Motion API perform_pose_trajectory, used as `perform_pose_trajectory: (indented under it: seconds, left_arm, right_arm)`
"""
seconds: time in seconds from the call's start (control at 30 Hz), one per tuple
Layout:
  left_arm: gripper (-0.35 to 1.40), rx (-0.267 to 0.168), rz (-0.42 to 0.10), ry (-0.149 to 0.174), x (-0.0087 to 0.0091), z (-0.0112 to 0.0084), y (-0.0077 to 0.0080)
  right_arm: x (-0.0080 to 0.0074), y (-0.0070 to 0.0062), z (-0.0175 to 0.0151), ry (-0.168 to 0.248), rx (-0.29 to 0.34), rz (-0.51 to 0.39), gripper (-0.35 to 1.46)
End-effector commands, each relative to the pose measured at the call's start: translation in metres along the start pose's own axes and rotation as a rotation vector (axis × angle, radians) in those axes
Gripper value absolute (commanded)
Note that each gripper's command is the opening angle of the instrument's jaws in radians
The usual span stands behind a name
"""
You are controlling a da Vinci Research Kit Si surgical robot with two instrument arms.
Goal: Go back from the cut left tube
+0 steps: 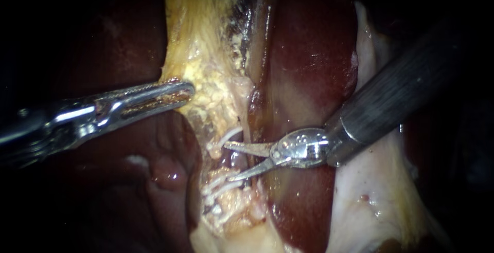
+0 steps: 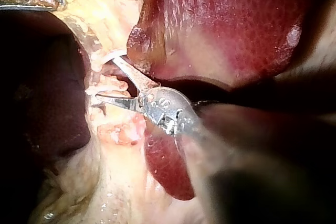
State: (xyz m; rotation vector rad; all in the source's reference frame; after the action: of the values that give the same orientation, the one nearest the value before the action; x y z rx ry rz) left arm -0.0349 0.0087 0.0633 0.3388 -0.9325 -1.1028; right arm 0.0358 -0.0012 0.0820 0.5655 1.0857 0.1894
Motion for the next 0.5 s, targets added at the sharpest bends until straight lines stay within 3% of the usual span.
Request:
perform_pose_trajectory:
  seconds: [0.03, 0.5]
  left_arm:
    - [-0.35, 0.0, 0.0, 0.0, 0.0, 0.0, 0.0]
    - [-0.35, 0.001, 0.0, 0.0, 0.0, 0.0, 0.0001]
  right_arm:
    - [0.0001, -0.0001, -0.0001, 0.0, 0.001, 0.0, 0.86]
    - [0.0015, -0.0009, -0.0049, 0.006, 0.025, -0.02, 1.08]
